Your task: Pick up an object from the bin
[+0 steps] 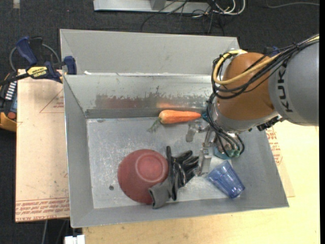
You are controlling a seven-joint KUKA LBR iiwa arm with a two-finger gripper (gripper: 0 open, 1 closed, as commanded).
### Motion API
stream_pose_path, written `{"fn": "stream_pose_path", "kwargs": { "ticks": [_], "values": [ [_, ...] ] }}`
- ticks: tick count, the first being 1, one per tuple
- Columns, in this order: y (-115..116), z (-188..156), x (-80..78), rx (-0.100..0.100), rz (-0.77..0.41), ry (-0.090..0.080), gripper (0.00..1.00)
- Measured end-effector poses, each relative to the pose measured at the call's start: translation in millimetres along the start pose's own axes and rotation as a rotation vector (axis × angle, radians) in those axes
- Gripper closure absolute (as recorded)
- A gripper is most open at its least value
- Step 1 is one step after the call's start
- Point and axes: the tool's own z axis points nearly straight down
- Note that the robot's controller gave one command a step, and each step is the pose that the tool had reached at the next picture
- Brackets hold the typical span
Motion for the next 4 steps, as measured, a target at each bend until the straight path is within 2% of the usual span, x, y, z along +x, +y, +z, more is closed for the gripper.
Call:
{"fn": "stream_pose_path", "kwargs": {
  "ticks": [1,2,3,4],
  "values": [
    [0,-5,-1.5,0.0,0.0,-0.008,0.0],
    [-4,90,25.3,0.0,-0.539,-0.005,0.0],
    [1,51,14.8,0.0,-0.478,-0.007,0.0],
    [-11,69,22.8,0.0,-0.736,-0.006,0.0]
  ]
}}
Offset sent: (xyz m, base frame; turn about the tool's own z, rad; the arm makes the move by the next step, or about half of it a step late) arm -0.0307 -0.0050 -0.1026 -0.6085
